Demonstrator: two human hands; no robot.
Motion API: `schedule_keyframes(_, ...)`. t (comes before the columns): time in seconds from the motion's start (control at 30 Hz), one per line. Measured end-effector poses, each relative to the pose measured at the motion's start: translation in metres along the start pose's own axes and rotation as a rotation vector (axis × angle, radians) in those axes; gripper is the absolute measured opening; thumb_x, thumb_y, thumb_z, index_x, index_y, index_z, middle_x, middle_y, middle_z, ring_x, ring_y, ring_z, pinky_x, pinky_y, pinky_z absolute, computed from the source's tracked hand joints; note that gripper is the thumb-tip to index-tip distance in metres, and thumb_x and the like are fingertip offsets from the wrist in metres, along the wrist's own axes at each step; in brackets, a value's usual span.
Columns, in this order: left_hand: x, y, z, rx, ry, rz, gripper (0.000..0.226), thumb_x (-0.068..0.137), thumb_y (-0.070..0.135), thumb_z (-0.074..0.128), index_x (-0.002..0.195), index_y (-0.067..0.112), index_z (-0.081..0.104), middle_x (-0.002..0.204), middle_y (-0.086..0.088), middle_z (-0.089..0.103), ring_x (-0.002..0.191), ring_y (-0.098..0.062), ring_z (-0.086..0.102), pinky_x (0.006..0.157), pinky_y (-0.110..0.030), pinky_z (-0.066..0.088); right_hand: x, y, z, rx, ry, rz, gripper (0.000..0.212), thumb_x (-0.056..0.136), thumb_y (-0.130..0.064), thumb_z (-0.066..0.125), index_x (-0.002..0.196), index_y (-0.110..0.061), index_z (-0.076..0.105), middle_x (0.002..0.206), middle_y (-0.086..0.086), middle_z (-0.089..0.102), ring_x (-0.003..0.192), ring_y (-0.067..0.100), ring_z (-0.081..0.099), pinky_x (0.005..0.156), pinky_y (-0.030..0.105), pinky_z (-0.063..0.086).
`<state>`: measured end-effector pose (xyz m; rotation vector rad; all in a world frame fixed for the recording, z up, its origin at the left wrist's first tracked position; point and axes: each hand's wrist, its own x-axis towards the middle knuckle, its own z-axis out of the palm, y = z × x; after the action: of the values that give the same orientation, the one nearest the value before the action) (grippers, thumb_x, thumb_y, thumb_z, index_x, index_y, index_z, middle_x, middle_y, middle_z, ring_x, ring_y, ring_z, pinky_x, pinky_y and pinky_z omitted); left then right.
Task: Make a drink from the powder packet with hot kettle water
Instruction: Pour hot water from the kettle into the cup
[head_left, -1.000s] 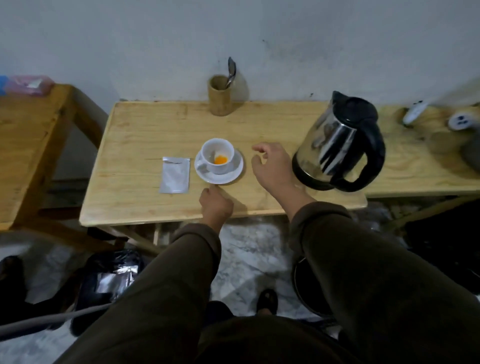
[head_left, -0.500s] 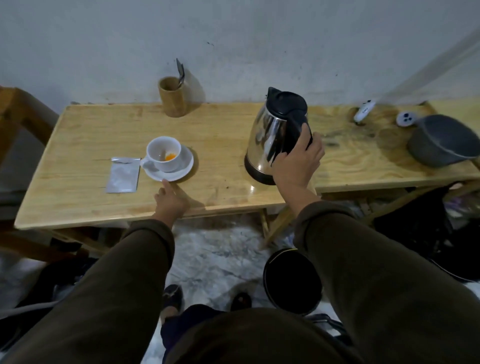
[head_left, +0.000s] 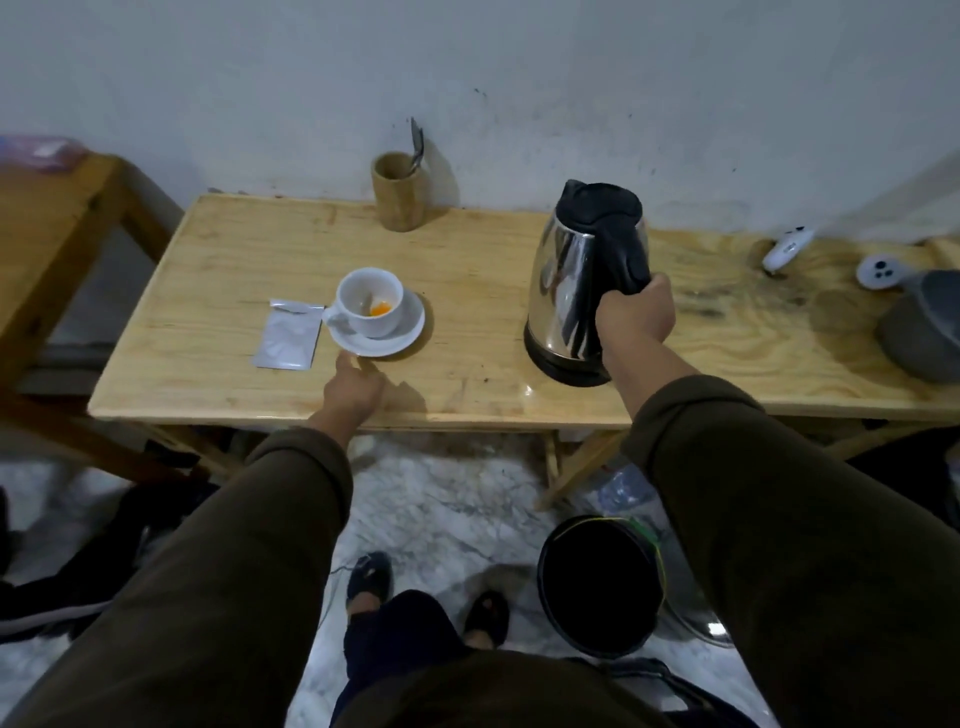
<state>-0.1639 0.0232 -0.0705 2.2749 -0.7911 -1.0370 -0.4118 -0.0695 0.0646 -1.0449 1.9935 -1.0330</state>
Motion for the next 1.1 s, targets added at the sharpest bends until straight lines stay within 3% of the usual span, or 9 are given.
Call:
schedule_keyframes(0.2,0.033,-0.005,-0.073,-0.362,0.022,-0.128,0.081,0.094,0.05,0.042,0.154,0.022,-0.005,0.158,-0.013,0.024,0.14,-0.038,0.034,0.113,-0.051,0.035,-0.03,-0.067,0.039,-0.254,-0.094,-0.278,0.03,0.083,0.0,0.049,0.111,-0.008,0.054,0.11,0.011,0.061,0.094,0.029,0.059,0.074,0.03,0.046)
schedule_keyframes(0.37,0.028,0.009,-0.068,-0.613,-0.106,-0.267,0.07,0.094,0.06,0.031,0.145,0.012,0.032,0.12,-0.009,0.047,0.115,-0.033,0.051,0.096,-0.042,0.045,-0.024,-0.076,0.033,-0.577,-0.15,-0.559,0.029,0.08,-0.004,0.051,0.108,-0.006,0.055,0.109,0.017,0.063,0.101,0.035,0.058,0.069,0.029,0.035)
schedule_keyframes(0.47,0.038,0.009,-0.078,-0.651,-0.181,-0.282,0.067,0.095,0.06,0.028,0.144,0.016,0.035,0.126,-0.011,0.05,0.122,-0.034,0.05,0.095,-0.046,0.044,-0.032,-0.092,0.046,-0.671,-0.24,-0.652,0.02,0.078,-0.003,0.051,0.098,-0.007,0.053,0.095,0.018,0.059,0.092,0.034,0.056,0.067,0.03,0.034)
schedule_keyframes(0.53,0.043,0.011,-0.087,-0.664,-0.204,-0.305,0.067,0.094,0.061,0.029,0.145,0.017,0.033,0.142,-0.014,0.044,0.129,-0.035,0.046,0.103,-0.051,0.04,-0.043,-0.105,0.058,-0.751,-0.293,-0.692,0.014,0.078,-0.002,0.05,0.088,-0.009,0.045,0.087,0.013,0.051,0.082,0.03,0.049,0.065,0.029,0.033)
schedule_keyframes(0.63,0.051,0.012,-0.096,-0.714,-0.255,-0.308,0.062,0.097,0.055,0.031,0.144,0.014,0.034,0.147,-0.016,0.042,0.133,-0.034,0.044,0.097,-0.046,0.042,-0.056,-0.118,0.076,-0.856,-0.326,-0.736,0.011,0.079,-0.004,0.049,0.084,-0.01,0.042,0.084,0.011,0.048,0.078,0.027,0.044,0.065,0.029,0.032)
schedule_keyframes(0.8,0.063,0.007,-0.098,-0.694,-0.368,-0.251,0.063,0.098,0.049,0.035,0.143,0.006,0.039,0.135,-0.013,0.052,0.124,-0.03,0.055,0.093,-0.037,0.048,-0.073,-0.13,0.099,-0.997,-0.322,-0.715,0.02,0.084,-0.008,0.049,0.104,-0.009,0.054,0.099,0.014,0.057,0.092,0.033,0.054,0.068,0.032,0.037)
schedule_keyframes(0.87,0.067,0.006,-0.098,-0.698,-0.385,-0.241,0.065,0.097,0.049,0.038,0.143,0.003,0.038,0.148,-0.02,0.041,0.137,-0.037,0.041,0.109,-0.041,0.039,-0.079,-0.134,0.106,-1.039,-0.316,-0.725,0.025,0.086,-0.008,0.048,0.109,-0.007,0.054,0.109,0.017,0.059,0.1,0.035,0.056,0.069,0.033,0.038)
schedule_keyframes(0.97,0.069,0.005,-0.101,-0.7,-0.44,-0.249,0.07,0.097,0.051,0.035,0.145,0.0,0.035,0.155,-0.025,0.023,0.143,-0.04,0.025,0.116,-0.043,0.027,-0.088,-0.14,0.114,-1.1,-0.304,-0.743,0.026,0.087,-0.007,0.047,0.112,-0.007,0.053,0.113,0.017,0.058,0.102,0.036,0.057,0.07,0.033,0.04)
schedule_keyframes(1.1,0.076,0.005,-0.102,-0.726,-0.426,-0.275,0.067,0.096,0.051,0.039,0.143,0.003,0.039,0.146,-0.022,0.045,0.127,-0.038,0.049,0.107,-0.047,0.039,-0.099,-0.149,0.121,-1.192,-0.302,-0.781,0.023,0.089,-0.009,0.048,0.111,-0.007,0.054,0.112,0.016,0.059,0.1,0.034,0.058,0.072,0.035,0.04)
